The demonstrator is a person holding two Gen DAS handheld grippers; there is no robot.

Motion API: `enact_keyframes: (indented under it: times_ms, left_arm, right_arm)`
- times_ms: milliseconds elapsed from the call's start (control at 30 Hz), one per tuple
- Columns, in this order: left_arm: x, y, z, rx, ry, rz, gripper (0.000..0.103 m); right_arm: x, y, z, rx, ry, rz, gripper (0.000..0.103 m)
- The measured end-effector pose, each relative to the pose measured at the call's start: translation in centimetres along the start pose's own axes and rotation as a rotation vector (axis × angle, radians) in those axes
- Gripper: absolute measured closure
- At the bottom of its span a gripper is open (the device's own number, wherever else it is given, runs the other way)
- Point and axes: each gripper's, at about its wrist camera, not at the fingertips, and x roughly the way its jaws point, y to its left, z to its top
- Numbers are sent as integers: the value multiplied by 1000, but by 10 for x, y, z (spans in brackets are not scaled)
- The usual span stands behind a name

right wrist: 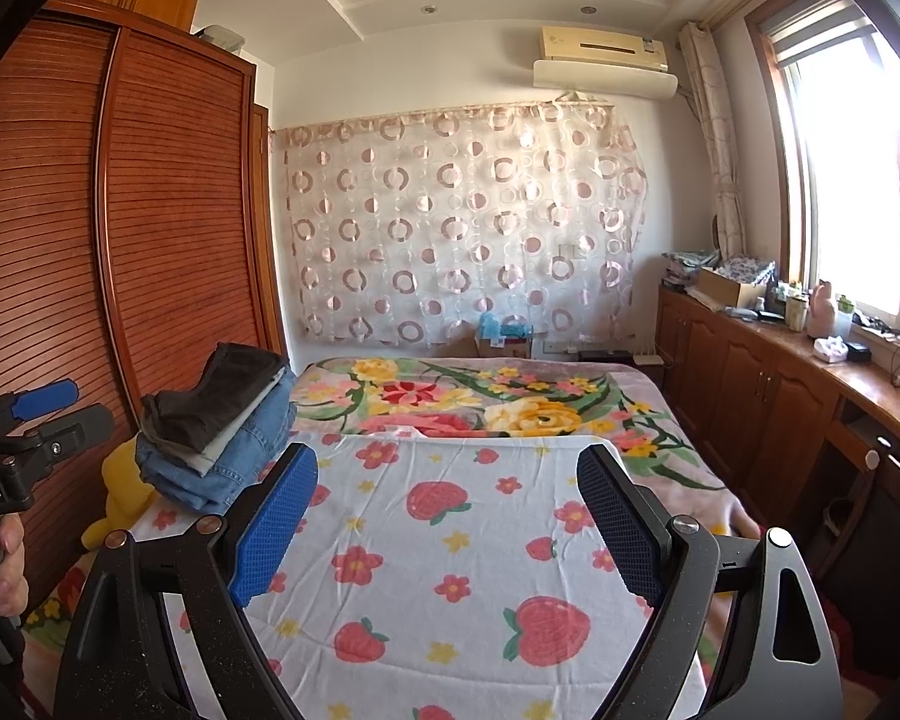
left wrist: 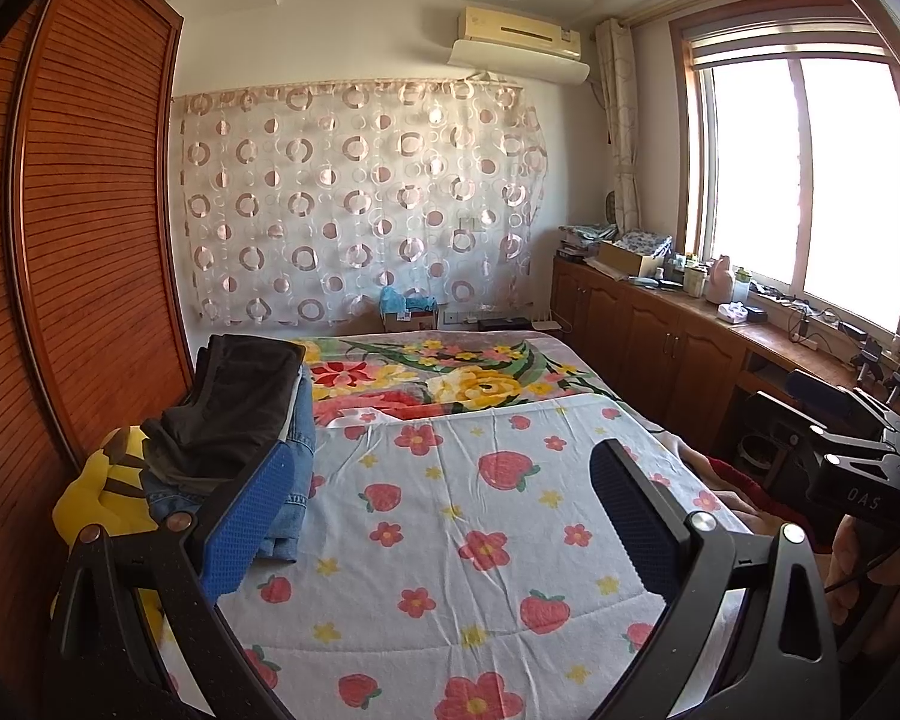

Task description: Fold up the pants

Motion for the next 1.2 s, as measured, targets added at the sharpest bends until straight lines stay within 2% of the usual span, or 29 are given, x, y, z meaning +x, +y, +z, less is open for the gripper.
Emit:
enact_keyframes:
  times_ms: [1200]
  left_arm:
    - [1,-1,-5,3,-8,1,4]
  right_arm:
    - [-4,2,0,1,-5,-4,13]
